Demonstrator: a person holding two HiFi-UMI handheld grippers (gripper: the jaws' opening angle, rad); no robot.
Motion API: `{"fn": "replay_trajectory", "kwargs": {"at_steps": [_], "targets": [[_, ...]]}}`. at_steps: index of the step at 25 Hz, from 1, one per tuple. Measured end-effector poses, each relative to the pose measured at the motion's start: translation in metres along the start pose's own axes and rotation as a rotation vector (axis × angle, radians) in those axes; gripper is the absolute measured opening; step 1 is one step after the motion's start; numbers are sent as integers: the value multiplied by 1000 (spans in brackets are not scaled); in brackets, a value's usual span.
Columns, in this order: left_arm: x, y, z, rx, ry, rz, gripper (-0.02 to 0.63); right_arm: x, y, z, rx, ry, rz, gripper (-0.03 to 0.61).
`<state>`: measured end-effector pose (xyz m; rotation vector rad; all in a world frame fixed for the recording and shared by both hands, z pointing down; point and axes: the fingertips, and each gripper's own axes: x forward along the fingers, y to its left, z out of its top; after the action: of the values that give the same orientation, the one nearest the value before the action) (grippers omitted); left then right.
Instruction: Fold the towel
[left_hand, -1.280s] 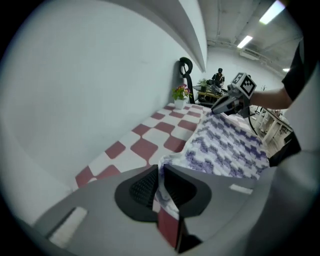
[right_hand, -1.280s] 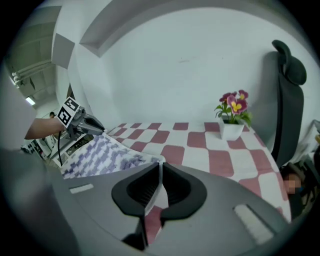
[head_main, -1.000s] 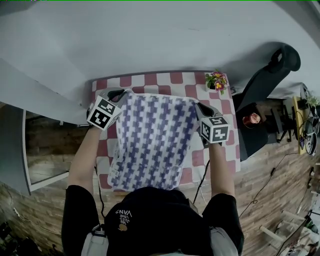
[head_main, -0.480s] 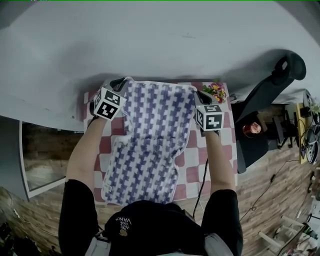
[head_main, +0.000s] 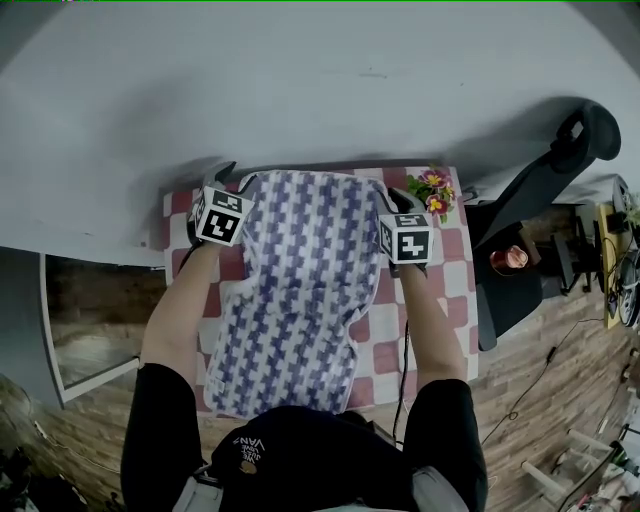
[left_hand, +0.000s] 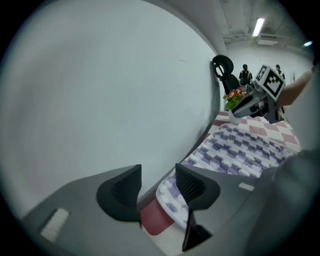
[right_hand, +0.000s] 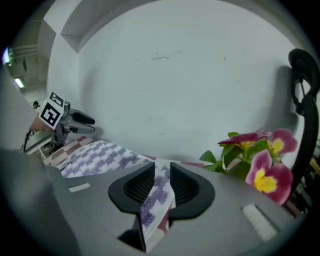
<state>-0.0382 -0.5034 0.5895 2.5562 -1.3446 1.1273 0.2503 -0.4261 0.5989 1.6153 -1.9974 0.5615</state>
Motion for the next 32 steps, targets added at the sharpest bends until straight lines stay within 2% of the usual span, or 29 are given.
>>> {"fn": "replay_trajectory", "kwargs": {"at_steps": [7,11,18,27,29,32], "targets": [[-55,-2,3,-47,-121,-14,192,-63,29,14,8,-123,26,114],[-108,-11,-26,-62,-150,-18,193,-115,57,1,23,-169,44,123],[-194,-27,-107,-111,-142,-4,192,-191,101,-74,67,-167,29,124],[-272,-80,-197,-93,-93,-85,192,-263,161,-186,187,-124,15,129],[-287,-95,-216,-93,-85,-111,193,-277,175,-205,175,-125,31,139],[-308,-122,-243,-70,-89,-161,192,-294,201,-231,58,-105,52,155]]}}
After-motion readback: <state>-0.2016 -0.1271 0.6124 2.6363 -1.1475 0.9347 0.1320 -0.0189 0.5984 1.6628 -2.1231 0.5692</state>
